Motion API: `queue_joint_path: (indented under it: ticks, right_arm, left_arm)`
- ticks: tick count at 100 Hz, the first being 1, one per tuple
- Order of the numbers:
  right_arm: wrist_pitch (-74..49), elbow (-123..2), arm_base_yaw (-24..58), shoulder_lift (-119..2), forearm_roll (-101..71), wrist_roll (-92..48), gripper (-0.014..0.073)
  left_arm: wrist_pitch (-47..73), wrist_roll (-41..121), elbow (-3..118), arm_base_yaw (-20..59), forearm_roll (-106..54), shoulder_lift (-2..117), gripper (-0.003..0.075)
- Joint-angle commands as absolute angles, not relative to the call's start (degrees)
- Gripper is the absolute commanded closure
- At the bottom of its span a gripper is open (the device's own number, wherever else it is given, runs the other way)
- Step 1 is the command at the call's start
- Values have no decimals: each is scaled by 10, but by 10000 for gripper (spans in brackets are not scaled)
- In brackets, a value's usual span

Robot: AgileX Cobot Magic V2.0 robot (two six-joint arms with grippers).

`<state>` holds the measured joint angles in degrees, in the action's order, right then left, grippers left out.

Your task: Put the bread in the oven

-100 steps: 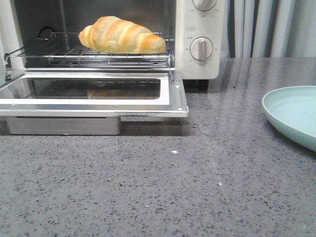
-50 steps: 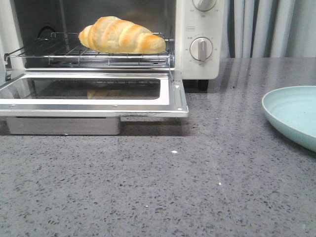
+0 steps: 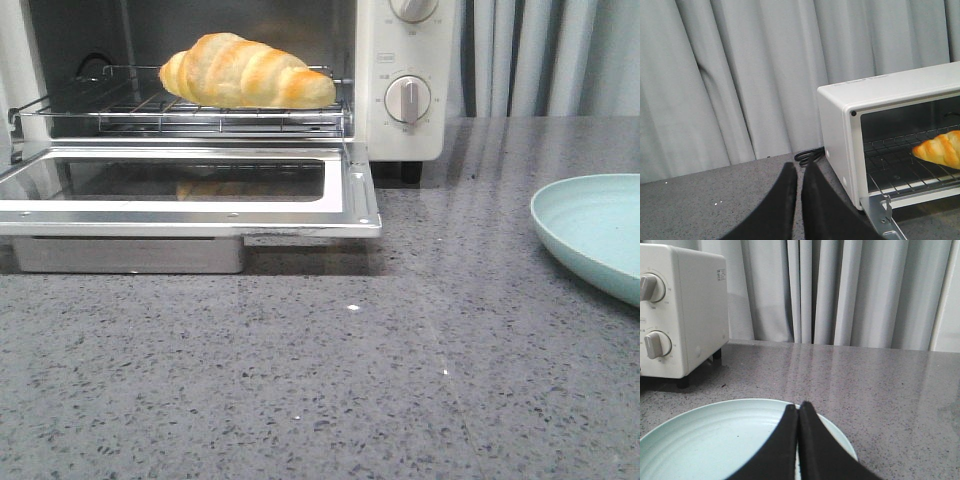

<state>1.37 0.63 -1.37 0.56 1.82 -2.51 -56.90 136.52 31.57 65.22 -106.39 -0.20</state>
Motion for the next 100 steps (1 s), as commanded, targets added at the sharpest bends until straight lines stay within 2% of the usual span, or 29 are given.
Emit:
queue_joint_path:
  ticks: [1,100]
  right_arm:
    - [55,-8,-16,19,17,-30,638]
    - [63,14,-16,19,6,-30,638]
  left_arm:
    - [-536,1360,326,656,-1065,9,740]
    - [-536,1360,326,656,-1065,9,740]
